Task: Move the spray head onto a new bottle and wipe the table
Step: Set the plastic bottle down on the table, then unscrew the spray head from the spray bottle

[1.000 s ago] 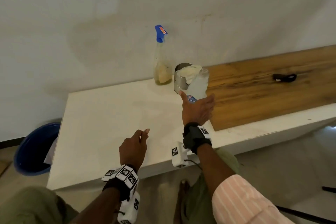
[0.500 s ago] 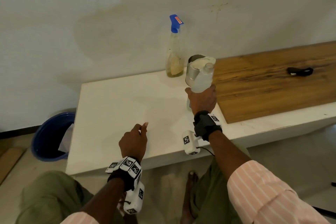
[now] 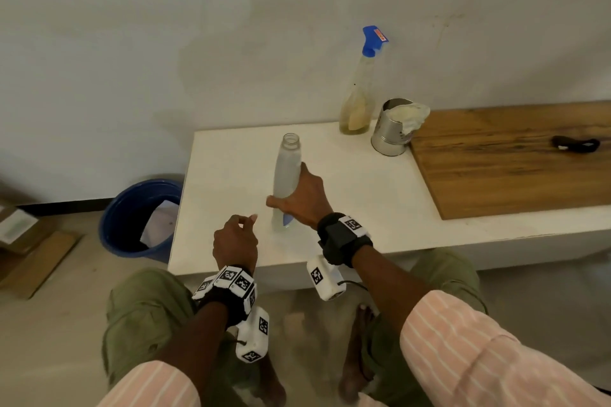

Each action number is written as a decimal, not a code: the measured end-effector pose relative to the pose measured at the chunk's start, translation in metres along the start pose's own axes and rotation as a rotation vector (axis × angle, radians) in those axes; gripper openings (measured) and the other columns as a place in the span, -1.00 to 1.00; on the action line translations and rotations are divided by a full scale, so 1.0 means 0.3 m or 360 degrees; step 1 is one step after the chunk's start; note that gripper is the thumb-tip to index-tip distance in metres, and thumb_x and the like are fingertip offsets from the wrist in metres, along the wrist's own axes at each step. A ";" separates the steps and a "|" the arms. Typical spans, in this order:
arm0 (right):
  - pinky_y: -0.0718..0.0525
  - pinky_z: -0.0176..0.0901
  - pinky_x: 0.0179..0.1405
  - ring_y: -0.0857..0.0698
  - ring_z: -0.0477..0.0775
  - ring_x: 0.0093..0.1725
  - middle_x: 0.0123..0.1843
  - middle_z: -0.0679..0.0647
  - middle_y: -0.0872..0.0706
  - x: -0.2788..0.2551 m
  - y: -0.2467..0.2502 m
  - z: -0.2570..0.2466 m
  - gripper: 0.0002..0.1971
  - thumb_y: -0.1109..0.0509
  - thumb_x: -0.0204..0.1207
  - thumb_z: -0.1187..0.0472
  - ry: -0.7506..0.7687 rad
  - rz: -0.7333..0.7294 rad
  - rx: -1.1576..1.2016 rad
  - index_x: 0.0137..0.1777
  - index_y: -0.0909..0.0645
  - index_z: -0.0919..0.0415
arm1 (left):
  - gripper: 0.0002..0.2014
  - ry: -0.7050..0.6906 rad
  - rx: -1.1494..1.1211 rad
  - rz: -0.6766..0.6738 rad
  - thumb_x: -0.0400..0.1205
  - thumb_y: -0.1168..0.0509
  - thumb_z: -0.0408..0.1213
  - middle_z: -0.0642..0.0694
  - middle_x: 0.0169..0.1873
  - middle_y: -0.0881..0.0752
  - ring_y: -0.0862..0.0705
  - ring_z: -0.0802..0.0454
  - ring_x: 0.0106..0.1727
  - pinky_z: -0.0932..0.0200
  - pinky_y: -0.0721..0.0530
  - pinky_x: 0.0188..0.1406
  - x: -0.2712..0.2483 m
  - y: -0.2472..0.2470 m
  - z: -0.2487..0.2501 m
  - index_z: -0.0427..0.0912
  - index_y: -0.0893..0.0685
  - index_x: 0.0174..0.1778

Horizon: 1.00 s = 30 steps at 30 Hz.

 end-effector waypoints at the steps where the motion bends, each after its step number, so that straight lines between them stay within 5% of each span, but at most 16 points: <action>1: -0.71 -0.12 -0.11 -0.65 0.08 0.00 0.02 0.03 -0.65 -0.003 -0.028 -0.009 -0.33 -0.68 0.15 0.01 0.0018 -0.0041 -0.0013 0.18 -0.44 0.19 | -0.64 0.0023 0.0077 0.0015 0.65 -0.17 0.10 -0.10 -0.41 -0.76 -0.73 -0.19 -0.12 0.03 -0.59 -0.11 0.002 0.007 -0.014 -0.11 -0.69 -0.01; 5: -0.61 -0.26 -0.25 -0.61 0.06 -0.05 -0.02 0.04 -0.60 -0.010 -0.067 -0.025 -0.35 -0.67 0.17 0.08 0.0078 -0.0116 -0.0075 0.17 -0.42 0.22 | -0.56 0.0024 0.0353 0.0002 0.65 -0.12 0.17 -0.21 -0.12 -0.79 -0.72 -0.24 -0.03 0.00 -0.58 -0.09 -0.007 0.004 -0.036 -0.13 -0.67 0.05; 11: -0.50 -0.35 -0.30 -0.57 0.06 -0.04 0.00 0.03 -0.54 -0.024 -0.071 -0.008 -0.34 -0.68 0.18 0.11 0.0127 -0.0195 -0.0100 0.18 -0.40 0.23 | -0.78 -0.0389 0.0278 0.0004 0.68 -0.18 -0.15 -0.10 0.12 -0.71 -0.57 -0.12 0.20 -0.03 -0.59 -0.01 -0.053 -0.059 0.072 -0.13 -0.61 0.15; 17: -0.60 -0.09 0.03 -0.56 0.09 0.16 0.22 0.08 -0.55 -0.055 -0.067 0.014 -0.19 -0.69 0.17 0.01 0.0119 -0.0232 -0.0074 0.34 -0.36 0.21 | -0.79 -0.0345 0.0150 0.0051 0.66 -0.15 -0.41 -0.21 0.03 -0.75 -0.68 -0.22 0.11 -0.03 -0.62 -0.04 -0.063 -0.052 0.088 -0.22 -0.61 0.16; 20: -0.43 0.06 0.50 -0.39 0.08 0.53 0.60 0.07 -0.36 -0.067 -0.033 0.046 0.17 -0.67 0.06 -0.25 0.0119 -0.0423 -0.0273 0.60 -0.15 0.13 | -0.80 -0.0304 0.0226 -0.0037 0.71 -0.14 -0.25 -0.27 -0.11 -0.79 -0.74 -0.29 -0.05 -0.04 -0.65 -0.12 -0.067 -0.057 0.054 -0.19 -0.61 0.13; 22: -0.34 0.04 0.57 -0.33 0.06 0.59 0.64 0.07 -0.30 -0.057 0.027 0.108 0.20 -0.67 0.07 -0.23 0.0017 -0.0515 -0.0415 0.64 -0.12 0.13 | -0.69 -0.0382 0.0404 -0.0125 0.73 -0.05 -0.05 -0.26 -0.27 -0.78 -0.74 -0.30 -0.19 -0.03 -0.64 -0.23 -0.100 -0.086 0.043 -0.16 -0.60 0.03; 24: -0.43 0.03 0.51 -0.44 0.11 0.51 0.56 0.12 -0.44 -0.008 0.136 0.170 0.02 -0.67 0.17 -0.15 -0.0100 -0.0384 -0.0482 0.57 -0.27 0.18 | -0.67 -0.0499 0.0574 -0.0239 0.72 -0.05 0.00 -0.22 -0.40 -0.75 -0.73 -0.28 -0.31 -0.03 -0.65 -0.34 -0.155 -0.140 0.043 -0.15 -0.59 -0.07; 27: -0.60 0.12 0.30 -0.64 0.18 0.28 0.29 0.13 -0.69 0.115 0.350 0.221 -0.34 -0.58 0.32 -0.14 -0.0215 0.0212 -0.0286 0.32 -0.53 0.21 | -0.70 -0.0692 0.0771 -0.0432 0.67 -0.13 0.03 -0.14 -0.63 -0.69 -0.71 -0.19 -0.56 0.08 -0.60 -0.60 -0.241 -0.263 0.096 -0.05 -0.58 -0.27; 30: -0.63 0.10 0.21 -0.70 0.19 0.17 0.19 0.14 -0.73 0.226 0.484 0.216 -0.48 -0.50 0.42 -0.12 -0.0239 0.0575 -0.0178 0.22 -0.56 0.24 | -0.66 -0.0903 0.0809 -0.0500 0.64 -0.05 0.08 -0.05 -0.67 -0.67 -0.67 -0.04 -0.64 0.17 -0.57 -0.68 -0.303 -0.370 0.202 0.00 -0.52 -0.33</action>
Point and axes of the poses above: each hand's wrist, its own x-axis towards the middle knuckle, its own y-axis out of the back of the hand, z = x × y, the point moved 10 cm from there along x, towards the middle knuckle
